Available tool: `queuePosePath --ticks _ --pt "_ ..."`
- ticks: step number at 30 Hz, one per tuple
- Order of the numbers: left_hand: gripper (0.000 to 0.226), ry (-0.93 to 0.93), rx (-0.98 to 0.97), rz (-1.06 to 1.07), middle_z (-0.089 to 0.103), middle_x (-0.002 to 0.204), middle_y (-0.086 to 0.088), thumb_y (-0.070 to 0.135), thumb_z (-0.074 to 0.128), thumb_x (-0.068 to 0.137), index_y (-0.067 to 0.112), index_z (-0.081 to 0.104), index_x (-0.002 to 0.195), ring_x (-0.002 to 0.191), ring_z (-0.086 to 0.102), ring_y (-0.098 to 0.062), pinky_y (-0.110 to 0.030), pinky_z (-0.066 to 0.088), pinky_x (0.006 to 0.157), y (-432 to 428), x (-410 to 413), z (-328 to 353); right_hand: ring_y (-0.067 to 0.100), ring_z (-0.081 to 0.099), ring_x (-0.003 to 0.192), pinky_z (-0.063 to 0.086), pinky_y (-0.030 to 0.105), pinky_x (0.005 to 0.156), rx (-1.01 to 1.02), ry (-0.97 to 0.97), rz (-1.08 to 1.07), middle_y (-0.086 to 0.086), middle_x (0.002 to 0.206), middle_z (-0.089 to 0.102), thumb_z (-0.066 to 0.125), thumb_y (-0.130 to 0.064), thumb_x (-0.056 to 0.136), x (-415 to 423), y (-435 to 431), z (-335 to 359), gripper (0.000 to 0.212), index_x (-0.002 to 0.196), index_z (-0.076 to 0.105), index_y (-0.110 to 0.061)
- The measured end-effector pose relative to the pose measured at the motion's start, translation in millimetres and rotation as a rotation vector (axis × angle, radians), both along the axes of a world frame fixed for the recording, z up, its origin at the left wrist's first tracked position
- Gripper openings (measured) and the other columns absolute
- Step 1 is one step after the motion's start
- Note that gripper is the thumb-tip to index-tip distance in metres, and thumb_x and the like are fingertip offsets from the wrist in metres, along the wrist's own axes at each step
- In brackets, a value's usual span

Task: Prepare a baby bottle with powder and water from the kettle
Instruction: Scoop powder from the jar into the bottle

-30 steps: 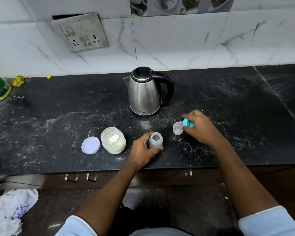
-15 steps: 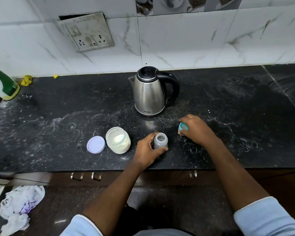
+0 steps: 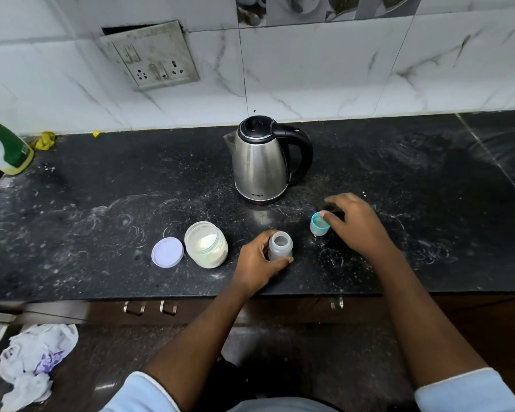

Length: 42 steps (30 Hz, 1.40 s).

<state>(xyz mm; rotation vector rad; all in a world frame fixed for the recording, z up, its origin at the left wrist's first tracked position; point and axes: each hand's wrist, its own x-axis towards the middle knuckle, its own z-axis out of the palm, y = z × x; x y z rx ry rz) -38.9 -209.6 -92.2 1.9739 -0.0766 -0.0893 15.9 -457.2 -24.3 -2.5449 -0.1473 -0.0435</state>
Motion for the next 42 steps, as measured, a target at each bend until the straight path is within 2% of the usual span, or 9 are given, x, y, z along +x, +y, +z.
queuePosePath --ticks 9,16,19,23,25,27,32,36,42 --pt "0.073 0.052 0.037 -0.019 0.071 0.129 0.014 0.021 0.097 0.072 0.024 0.063 0.136 0.119 0.065 0.004 -0.028 0.052 0.108 1.6 -3.4 4.6 0.013 0.062 0.11 0.055 0.044 0.096 0.137 -0.055 0.038 -0.004 0.121 0.068 0.066 -0.034 0.099 -17.7 15.4 17.3 0.031 0.123 0.071 -0.016" --pt "0.118 0.099 0.048 -0.03 0.042 0.164 0.01 0.035 0.098 0.069 0.022 0.028 0.164 0.15 0.038 0.0 -0.028 0.033 0.125 15.2 -13.0 28.4 0.015 0.064 0.112 0.053 0.044 0.098 0.186 -0.075 0.155 -0.003 0.12 0.068 0.068 -0.031 0.098 -17.1 52.8 32.7 0.028 0.121 0.073 -0.017" --pt "0.113 0.034 0.009 0.032 0.038 0.163 0.016 0.031 0.097 0.073 0.023 0.03 0.163 0.15 0.032 0.008 -0.02 0.029 0.124 29.3 -24.8 52.0 0.015 0.063 0.113 0.053 0.042 0.099 0.225 -0.12 0.229 -0.004 0.121 0.068 0.069 -0.027 0.098 -16.9 76.2 42.2 0.027 0.122 0.072 -0.016" --pt "0.085 -0.131 -0.038 0.243 0.061 0.142 0.015 0.032 0.094 0.078 0.03 0.051 0.151 0.133 0.056 -0.003 -0.02 0.046 0.108 63.3 -52.1 72.6 0.018 0.057 0.118 0.043 0.031 0.101 0.246 -0.178 0.382 -0.001 0.126 0.067 0.065 -0.013 0.098 -15.1 124.7 49.7 0.026 0.122 0.073 -0.018" --pt "0.074 -0.287 0.057 0.358 0.061 0.135 0.02 0.043 0.09 0.077 0.03 0.055 0.141 0.126 0.059 -0.011 -0.028 0.049 0.101 88.4 -60.0 72.7 0.018 0.049 0.124 0.034 0.025 0.104 0.192 -0.163 0.471 -0.001 0.134 0.062 0.064 -0.008 0.096 -11.8 157.1 48.9 0.026 0.116 0.075 -0.02" --pt "0.077 -0.332 0.164 0.425 0.052 0.136 0.029 0.05 0.088 0.074 0.028 0.051 0.138 0.128 0.051 -0.004 -0.036 0.048 0.102 111.9 -59.8 67.4 0.019 0.04 0.132 0.031 0.027 0.109 0.096 -0.09 0.559 -0.003 0.142 0.056 0.064 -0.009 0.094 -4.8 188.8 46.1 0.024 0.107 0.077 -0.023" --pt "0.11 -0.093 0.388 0.324 0.043 0.154 0.013 0.067 0.087 0.062 0.029 0.038 0.152 0.139 0.034 -0.012 -0.043 0.03 0.116 146.0 -38.6 46.3 0.027 0.034 0.137 0.039 0.044 0.108 -0.362 0.142 0.679 -0.006 0.156 0.043 0.062 -0.014 0.093 12.4 244.6 49.1 0.028 0.109 0.078 -0.03" --pt "0.122 0.046 0.357 0.232 0.048 0.155 0.009 0.079 0.079 0.05 0.028 0.041 0.153 0.143 0.037 -0.018 -0.041 0.03 0.119 148.1 -23.0 36.6 0.034 0.042 0.129 0.042 0.045 0.1 -0.691 0.215 0.679 0.006 0.142 0.051 0.05 -0.008 0.098 13.6 267.2 52.9 0.034 0.126 0.067 -0.014" --pt "0.088 0.041 0.141 0.249 0.066 0.128 0.016 0.048 0.098 0.058 0.035 0.053 0.133 0.119 0.061 -0.006 -0.035 0.05 0.104 143.9 -16.4 24.2 0.033 0.046 0.13 0.044 0.044 0.095 -0.736 0.242 0.624 0.008 0.133 0.06 0.047 -0.009 0.098 15.7 271.2 47.2 0.033 0.129 0.06 -0.011"
